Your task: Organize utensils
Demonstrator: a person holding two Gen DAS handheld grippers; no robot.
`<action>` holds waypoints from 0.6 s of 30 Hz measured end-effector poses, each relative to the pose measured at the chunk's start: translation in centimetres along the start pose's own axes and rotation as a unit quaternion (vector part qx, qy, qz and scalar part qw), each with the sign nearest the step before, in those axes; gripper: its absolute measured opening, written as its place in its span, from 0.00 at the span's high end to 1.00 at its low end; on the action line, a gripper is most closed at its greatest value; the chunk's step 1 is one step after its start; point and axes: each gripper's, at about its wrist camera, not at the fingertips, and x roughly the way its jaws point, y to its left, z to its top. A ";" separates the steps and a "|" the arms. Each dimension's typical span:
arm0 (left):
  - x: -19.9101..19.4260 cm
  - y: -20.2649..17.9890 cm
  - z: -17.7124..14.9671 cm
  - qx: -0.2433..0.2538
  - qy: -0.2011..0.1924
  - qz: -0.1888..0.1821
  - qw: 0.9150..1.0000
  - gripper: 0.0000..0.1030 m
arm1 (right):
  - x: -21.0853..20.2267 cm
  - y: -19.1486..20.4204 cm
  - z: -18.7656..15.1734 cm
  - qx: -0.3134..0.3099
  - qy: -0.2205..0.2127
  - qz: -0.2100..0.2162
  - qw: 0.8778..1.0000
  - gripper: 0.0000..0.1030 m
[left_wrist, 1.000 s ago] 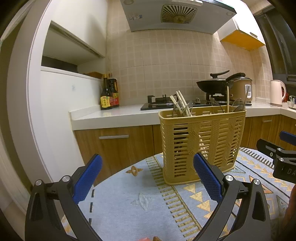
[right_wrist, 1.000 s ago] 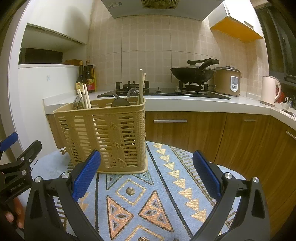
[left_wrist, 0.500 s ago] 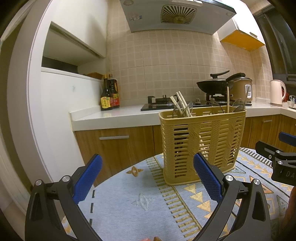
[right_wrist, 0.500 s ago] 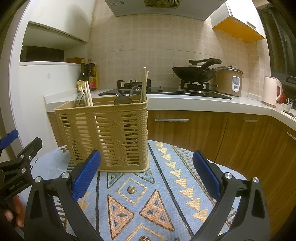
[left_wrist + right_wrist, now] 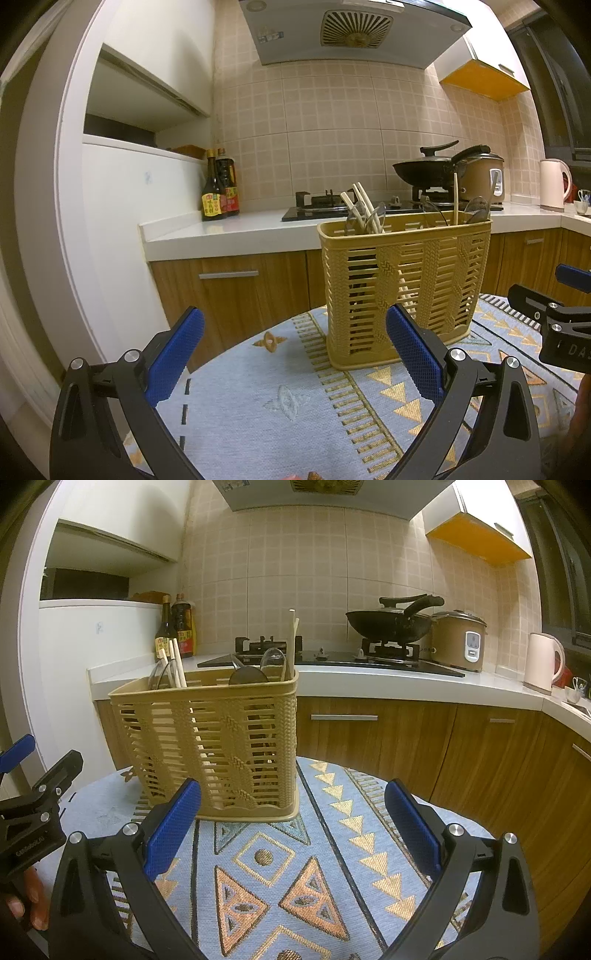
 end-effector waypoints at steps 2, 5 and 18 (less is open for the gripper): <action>0.0 0.0 0.0 0.000 0.000 0.000 1.000 0.07 | 0.0 0.0 0.0 -0.001 0.000 0.000 1.000 0.08; 0.0 0.0 0.0 0.000 0.000 0.000 1.000 0.07 | 0.0 0.1 -0.1 -0.004 0.000 0.000 1.000 0.08; 0.3 0.5 0.1 -0.012 0.006 0.014 1.000 0.07 | 0.1 0.1 -0.2 -0.002 0.003 -0.002 1.000 0.08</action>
